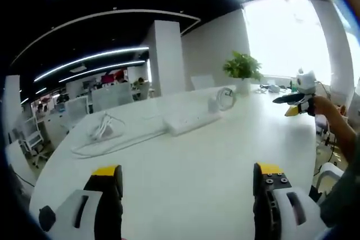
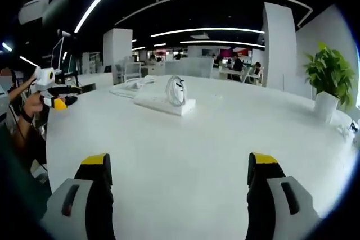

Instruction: Straighten the power strip on the desk, plug the charger into it

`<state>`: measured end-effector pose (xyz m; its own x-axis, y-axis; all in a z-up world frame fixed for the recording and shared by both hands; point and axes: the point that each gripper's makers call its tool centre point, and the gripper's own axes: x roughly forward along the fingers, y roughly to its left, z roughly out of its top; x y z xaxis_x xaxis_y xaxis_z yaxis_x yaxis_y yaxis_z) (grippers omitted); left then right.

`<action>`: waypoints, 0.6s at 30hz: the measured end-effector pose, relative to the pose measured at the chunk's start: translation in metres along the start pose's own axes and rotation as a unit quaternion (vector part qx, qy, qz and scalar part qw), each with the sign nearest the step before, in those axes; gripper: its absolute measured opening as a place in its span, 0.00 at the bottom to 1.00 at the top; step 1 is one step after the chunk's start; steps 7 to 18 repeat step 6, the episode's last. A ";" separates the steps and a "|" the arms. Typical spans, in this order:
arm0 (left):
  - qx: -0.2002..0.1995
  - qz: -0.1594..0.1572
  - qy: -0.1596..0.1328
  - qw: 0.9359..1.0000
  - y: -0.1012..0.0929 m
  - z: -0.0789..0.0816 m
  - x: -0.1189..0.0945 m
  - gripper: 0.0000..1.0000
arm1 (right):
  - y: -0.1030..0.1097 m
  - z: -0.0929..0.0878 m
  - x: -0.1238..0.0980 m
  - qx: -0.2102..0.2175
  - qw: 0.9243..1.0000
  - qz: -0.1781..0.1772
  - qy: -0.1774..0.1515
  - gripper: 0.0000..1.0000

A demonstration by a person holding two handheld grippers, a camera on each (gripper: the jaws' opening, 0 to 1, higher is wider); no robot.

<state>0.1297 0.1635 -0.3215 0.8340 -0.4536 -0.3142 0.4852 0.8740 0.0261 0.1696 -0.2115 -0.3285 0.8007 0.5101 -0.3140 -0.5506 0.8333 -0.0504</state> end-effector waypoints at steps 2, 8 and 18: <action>0.000 -0.003 -0.001 1.000 -0.001 0.000 0.000 0.99 | 0.001 0.001 0.000 -0.001 1.000 0.002 0.001 1.00; -0.005 -0.001 0.001 1.000 -0.001 -0.002 -0.001 0.99 | 0.002 0.000 0.001 -0.005 1.000 0.001 0.002 1.00; -0.005 -0.001 0.001 1.000 -0.001 -0.002 -0.001 0.99 | 0.002 0.000 0.001 -0.005 1.000 0.001 0.002 1.00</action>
